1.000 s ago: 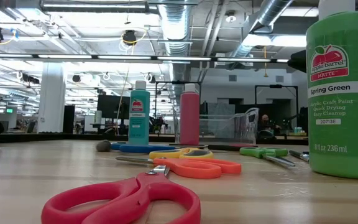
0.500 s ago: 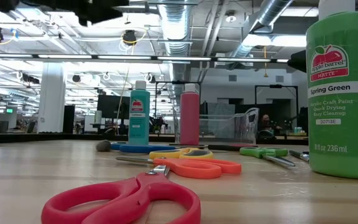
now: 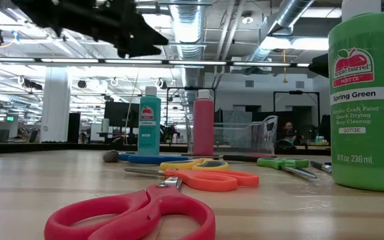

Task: Pick & Place Paint Supplies
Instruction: Put the blue paint bottle into the orange bin

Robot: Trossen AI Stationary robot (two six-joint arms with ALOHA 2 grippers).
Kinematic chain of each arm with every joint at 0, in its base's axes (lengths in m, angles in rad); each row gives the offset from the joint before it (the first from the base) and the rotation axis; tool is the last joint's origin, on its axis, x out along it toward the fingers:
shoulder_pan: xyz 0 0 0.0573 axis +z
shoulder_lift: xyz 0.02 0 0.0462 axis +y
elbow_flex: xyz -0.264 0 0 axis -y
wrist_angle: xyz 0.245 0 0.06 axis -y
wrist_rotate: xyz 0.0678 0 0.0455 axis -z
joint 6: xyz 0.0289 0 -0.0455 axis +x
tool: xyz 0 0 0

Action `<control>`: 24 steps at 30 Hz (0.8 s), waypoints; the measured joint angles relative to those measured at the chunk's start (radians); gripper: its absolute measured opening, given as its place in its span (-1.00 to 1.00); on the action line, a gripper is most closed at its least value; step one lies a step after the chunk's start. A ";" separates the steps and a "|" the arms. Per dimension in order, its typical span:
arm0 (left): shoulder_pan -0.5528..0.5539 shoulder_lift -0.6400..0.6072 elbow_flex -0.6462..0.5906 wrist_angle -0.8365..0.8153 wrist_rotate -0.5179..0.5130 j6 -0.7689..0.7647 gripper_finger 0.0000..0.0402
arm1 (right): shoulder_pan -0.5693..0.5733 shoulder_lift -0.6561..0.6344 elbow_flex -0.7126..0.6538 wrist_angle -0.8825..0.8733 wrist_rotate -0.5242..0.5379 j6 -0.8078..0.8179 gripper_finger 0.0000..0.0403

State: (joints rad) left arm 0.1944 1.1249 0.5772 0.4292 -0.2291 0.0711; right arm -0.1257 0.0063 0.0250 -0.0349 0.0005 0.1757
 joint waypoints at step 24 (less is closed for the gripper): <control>0.146 0.083 0.003 -0.144 0.035 -0.077 0.61 | 0.001 0.000 0.000 0.000 -0.002 0.000 -0.56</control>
State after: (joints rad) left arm 0.3408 1.2079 0.5804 0.2856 -0.1940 -0.0057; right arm -0.1249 0.0063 0.0250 -0.0353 -0.0020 0.1757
